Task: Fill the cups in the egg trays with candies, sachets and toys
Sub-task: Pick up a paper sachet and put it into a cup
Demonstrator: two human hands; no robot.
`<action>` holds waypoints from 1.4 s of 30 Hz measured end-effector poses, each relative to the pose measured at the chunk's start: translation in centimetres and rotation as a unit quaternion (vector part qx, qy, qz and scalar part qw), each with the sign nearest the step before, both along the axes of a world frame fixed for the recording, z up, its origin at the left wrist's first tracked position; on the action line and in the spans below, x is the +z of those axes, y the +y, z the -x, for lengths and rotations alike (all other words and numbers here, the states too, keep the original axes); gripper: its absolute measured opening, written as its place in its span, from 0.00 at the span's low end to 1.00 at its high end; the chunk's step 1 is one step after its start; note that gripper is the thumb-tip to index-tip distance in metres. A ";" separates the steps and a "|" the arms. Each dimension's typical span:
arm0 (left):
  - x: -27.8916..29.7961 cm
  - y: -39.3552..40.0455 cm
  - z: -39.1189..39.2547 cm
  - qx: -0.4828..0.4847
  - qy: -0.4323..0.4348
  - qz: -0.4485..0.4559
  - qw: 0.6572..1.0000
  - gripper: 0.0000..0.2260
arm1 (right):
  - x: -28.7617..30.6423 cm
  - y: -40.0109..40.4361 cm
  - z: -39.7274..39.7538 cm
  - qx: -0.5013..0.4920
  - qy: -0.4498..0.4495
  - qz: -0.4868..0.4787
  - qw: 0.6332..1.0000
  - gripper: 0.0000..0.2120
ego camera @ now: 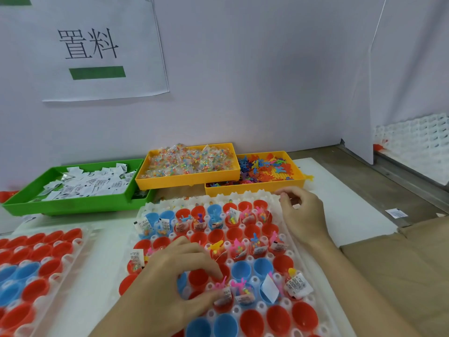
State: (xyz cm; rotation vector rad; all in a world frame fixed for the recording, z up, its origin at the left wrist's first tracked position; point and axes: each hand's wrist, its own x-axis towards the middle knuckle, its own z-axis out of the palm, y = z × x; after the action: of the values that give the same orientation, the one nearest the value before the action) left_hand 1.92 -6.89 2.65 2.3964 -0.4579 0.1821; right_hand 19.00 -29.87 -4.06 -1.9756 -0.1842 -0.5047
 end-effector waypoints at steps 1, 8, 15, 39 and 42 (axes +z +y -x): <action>0.0 0.0 0.0 -0.001 0.002 -0.003 1.000 0.04 | 0.0 0.0 0.0 0.000 0.004 -0.006 1.000 0.10; 1.2 -0.1 0.1 0.034 -0.046 0.050 0.997 0.08 | 0.2 -0.3 0.0 -0.034 0.020 -0.095 0.995 0.13; 4.4 -4.2 -8.0 0.065 -0.059 -0.062 0.994 0.05 | 0.5 -0.7 -0.3 -0.094 0.007 -0.229 0.969 0.15; 1.6 -11.3 -25.9 0.113 0.065 -0.187 0.974 0.06 | 0.3 -0.5 -0.5 -0.050 0.010 -0.196 0.979 0.15; 2.3 -11.3 -25.1 0.124 0.047 -0.101 0.986 0.06 | 0.3 -0.5 -0.5 -0.050 0.015 -0.194 0.980 0.15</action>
State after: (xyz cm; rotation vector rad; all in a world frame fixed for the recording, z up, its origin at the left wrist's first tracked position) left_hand 26.99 -18.15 4.92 2.6439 -0.1388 0.1384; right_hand 19.45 -30.32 -3.74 -1.6140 0.0333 -0.5318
